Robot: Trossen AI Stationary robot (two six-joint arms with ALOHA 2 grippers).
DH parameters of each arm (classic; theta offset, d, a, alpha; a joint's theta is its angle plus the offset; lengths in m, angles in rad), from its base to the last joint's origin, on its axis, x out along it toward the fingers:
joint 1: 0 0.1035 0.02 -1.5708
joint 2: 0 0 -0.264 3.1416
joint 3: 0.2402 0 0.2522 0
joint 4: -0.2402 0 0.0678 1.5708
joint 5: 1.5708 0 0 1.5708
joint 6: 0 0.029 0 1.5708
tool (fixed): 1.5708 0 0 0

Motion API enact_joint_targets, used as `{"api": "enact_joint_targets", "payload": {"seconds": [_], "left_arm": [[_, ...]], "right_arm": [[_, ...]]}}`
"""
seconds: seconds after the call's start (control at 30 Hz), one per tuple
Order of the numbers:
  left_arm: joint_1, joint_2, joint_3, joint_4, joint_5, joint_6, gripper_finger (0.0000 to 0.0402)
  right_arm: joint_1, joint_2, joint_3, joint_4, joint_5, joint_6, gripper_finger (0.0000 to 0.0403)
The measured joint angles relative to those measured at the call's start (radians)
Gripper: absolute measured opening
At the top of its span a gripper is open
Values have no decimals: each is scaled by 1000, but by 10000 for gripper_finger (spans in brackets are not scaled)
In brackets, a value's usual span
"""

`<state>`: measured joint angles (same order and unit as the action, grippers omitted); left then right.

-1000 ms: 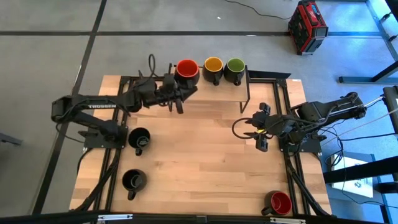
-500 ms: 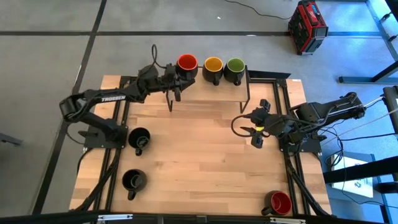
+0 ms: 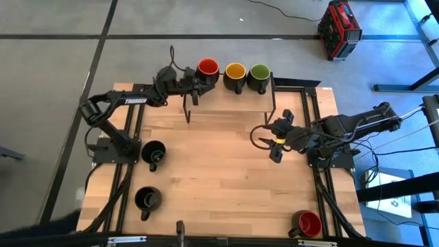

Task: Place coffee mugs
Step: Put the orange mug on the shelf

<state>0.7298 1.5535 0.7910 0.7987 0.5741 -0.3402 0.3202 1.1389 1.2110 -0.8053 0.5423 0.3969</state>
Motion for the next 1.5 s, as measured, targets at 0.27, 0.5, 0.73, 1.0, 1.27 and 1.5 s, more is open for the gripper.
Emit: {"api": "enact_joint_targets", "payload": {"seconds": [0.27, 0.5, 0.73, 1.0, 1.27, 1.5], "left_arm": [[19, 43, 0, 22, 37, -1, 29], [21, 63, 0, 27, 41, -9, 29], [21, 63, 0, 34, 23, -18, 54], [21, 61, 0, 25, 19, -50, 88], [21, 61, 0, -55, 19, -39, 91], [27, 31, 0, -90, 10, 6, 91]], "right_arm": [[0, 24, 0, 3, 20, 23, 209], [0, 25, 0, 26, 24, 25, 209], [0, 25, 0, 30, 14, 25, 209], [0, 25, 0, 25, -12, 25, 209], [0, 25, 0, 26, -38, 25, 209], [0, 25, 0, 26, -41, 25, 209]]}}
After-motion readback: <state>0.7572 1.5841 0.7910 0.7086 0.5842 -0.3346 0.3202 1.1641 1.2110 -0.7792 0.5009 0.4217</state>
